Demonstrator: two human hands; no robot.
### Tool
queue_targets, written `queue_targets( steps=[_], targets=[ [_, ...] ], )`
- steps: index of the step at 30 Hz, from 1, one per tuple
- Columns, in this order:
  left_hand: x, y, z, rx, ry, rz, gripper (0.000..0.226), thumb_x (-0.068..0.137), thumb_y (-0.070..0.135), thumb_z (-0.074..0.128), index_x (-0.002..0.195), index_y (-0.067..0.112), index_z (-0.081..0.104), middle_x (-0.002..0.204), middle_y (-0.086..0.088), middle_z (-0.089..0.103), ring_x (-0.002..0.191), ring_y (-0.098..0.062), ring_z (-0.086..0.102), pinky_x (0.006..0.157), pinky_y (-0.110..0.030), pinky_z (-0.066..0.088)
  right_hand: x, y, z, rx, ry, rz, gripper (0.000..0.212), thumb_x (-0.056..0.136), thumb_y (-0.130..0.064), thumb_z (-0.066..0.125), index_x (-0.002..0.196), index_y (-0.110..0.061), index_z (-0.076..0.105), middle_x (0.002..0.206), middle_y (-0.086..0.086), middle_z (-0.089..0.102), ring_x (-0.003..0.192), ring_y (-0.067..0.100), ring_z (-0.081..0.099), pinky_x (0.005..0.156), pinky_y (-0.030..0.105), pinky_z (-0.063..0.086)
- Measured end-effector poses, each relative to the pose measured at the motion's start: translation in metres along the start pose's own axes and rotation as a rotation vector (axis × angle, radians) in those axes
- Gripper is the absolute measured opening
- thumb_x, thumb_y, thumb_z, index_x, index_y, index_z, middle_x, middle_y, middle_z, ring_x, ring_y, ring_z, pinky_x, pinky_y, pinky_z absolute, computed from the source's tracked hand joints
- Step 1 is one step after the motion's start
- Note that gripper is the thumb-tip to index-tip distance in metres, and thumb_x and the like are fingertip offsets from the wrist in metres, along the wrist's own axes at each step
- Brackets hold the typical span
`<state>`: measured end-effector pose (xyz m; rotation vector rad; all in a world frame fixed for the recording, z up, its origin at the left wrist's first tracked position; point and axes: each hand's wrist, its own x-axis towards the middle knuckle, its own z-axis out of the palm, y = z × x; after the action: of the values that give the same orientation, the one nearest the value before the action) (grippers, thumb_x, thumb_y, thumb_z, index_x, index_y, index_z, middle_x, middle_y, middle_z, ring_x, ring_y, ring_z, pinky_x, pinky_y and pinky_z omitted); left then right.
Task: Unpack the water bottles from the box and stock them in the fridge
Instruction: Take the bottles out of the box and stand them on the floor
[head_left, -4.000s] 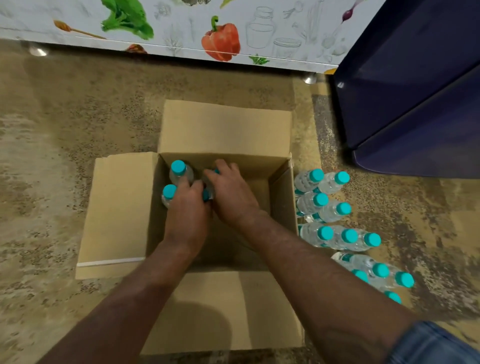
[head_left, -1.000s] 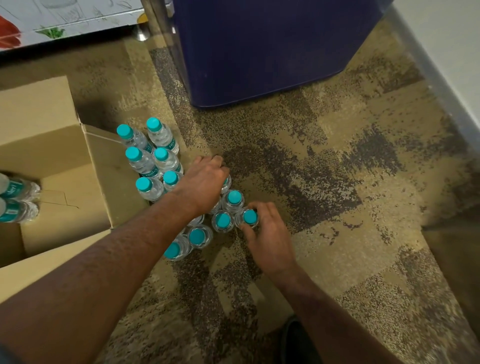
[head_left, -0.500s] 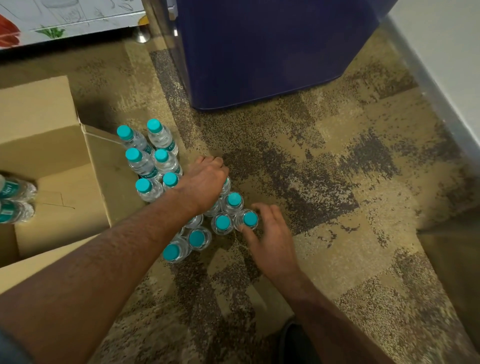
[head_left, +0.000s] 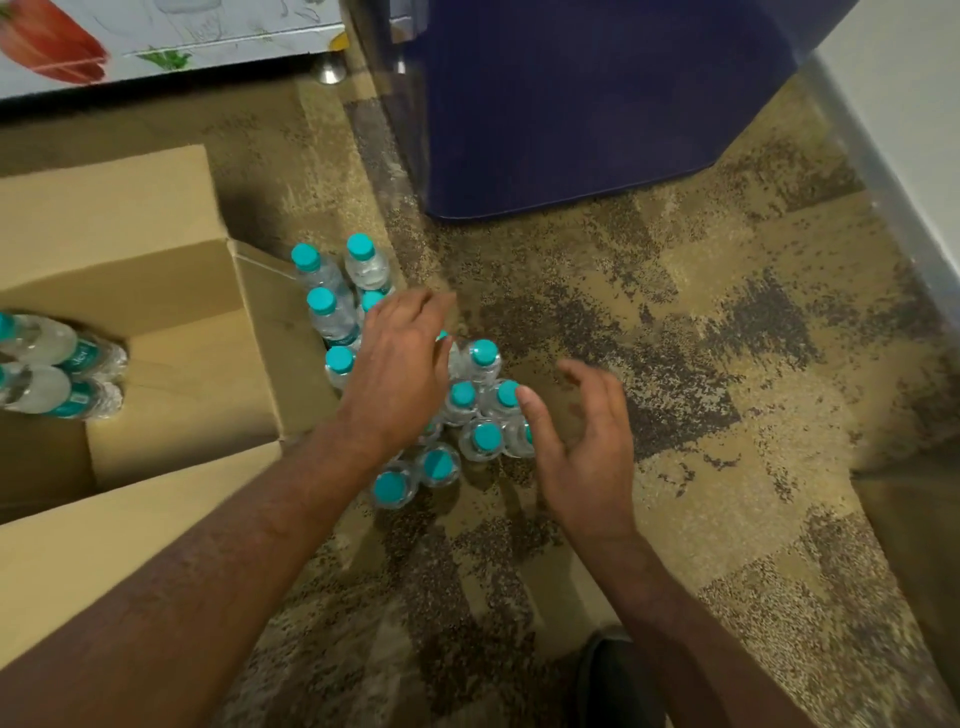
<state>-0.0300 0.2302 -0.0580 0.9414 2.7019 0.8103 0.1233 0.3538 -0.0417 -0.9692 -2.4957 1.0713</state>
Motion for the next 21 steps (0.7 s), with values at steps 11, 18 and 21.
queue_targets(
  steps=[11,18,21],
  targets=[
    [-0.078,-0.149,-0.13,0.084,0.459,-0.534,0.061,0.105,0.022,0.052,0.16,0.006,0.03,0.166,-0.023,0.026,0.155,-0.038,0.021,0.126,-0.053,0.019,-0.02,-0.17,0.129,0.086,-0.184,-0.428,0.05,0.095,-0.039,0.061,0.135,-0.01,0.053,0.137,0.007,0.05,0.132,0.02,0.043,0.111,0.036,0.036],
    [-0.113,-0.236,-0.166,0.029,0.374,-0.723,0.058,0.105,0.014,0.051,0.16,0.007,0.031,0.166,-0.02,0.028,0.152,-0.035,0.028,0.126,-0.044,0.022,-0.023,-0.234,0.225,-0.051,-0.433,-0.61,0.049,0.099,-0.035,0.053,0.142,-0.014,0.047,0.15,0.008,0.04,0.14,0.024,0.034,0.114,0.044,0.033],
    [-0.117,-0.262,-0.168,-0.024,0.316,-0.712,0.056,0.106,0.012,0.05,0.159,0.006,0.033,0.164,-0.016,0.034,0.152,-0.031,0.031,0.128,-0.043,0.025,-0.019,-0.252,0.262,-0.091,-0.556,-0.619,0.049,0.101,-0.03,0.047,0.148,-0.018,0.038,0.158,0.005,0.028,0.146,0.022,0.022,0.117,0.046,0.028]
  ],
)
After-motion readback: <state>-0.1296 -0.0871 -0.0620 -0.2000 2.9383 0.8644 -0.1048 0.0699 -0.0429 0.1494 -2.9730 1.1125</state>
